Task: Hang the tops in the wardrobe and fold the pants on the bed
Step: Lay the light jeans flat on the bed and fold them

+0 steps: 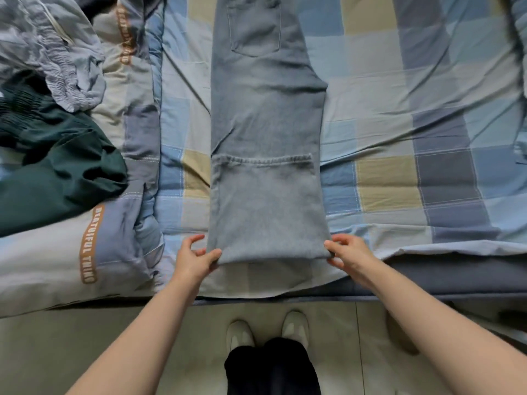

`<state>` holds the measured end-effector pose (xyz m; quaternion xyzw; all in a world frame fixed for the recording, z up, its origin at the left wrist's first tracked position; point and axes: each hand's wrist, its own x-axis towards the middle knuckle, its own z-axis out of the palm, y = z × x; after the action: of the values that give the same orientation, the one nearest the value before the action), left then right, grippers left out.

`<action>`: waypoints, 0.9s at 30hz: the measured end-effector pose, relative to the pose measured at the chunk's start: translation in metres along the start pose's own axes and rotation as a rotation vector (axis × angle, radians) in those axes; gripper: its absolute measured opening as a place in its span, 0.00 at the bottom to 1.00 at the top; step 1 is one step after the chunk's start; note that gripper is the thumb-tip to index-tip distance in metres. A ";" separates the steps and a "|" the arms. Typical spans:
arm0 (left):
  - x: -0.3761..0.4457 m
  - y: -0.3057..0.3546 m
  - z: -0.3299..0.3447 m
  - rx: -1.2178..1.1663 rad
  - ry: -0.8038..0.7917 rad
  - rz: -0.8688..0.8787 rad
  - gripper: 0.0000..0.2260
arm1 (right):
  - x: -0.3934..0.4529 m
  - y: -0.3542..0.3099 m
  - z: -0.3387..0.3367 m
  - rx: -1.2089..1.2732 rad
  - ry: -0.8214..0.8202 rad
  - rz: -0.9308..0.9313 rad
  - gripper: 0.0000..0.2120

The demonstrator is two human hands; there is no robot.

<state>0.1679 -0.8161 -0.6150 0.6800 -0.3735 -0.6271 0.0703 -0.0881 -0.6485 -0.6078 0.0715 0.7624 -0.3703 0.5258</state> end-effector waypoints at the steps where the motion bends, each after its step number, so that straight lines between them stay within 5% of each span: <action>1: -0.015 -0.010 -0.005 -0.028 -0.026 -0.044 0.24 | -0.010 0.011 -0.005 -0.025 -0.005 0.027 0.02; 4: -0.069 -0.030 -0.022 0.040 -0.086 -0.097 0.31 | -0.048 0.037 -0.024 -0.163 -0.003 0.093 0.13; 8: -0.140 -0.045 -0.035 0.440 -0.163 0.069 0.38 | -0.108 0.052 -0.051 -0.611 -0.085 -0.159 0.28; 11: -0.181 -0.049 -0.038 0.470 -0.175 0.085 0.36 | -0.143 0.060 -0.062 -0.704 -0.210 -0.217 0.28; 19: -0.171 -0.001 -0.046 0.144 -0.189 -0.096 0.19 | -0.150 0.006 -0.069 -0.152 -0.292 0.188 0.17; 27: -0.073 0.171 -0.012 0.201 -0.268 0.025 0.07 | -0.097 -0.161 -0.060 0.046 -0.296 0.092 0.08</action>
<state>0.1120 -0.8991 -0.4574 0.5892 -0.4487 -0.6707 -0.0408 -0.1710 -0.6976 -0.4359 0.0628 0.6638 -0.3696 0.6472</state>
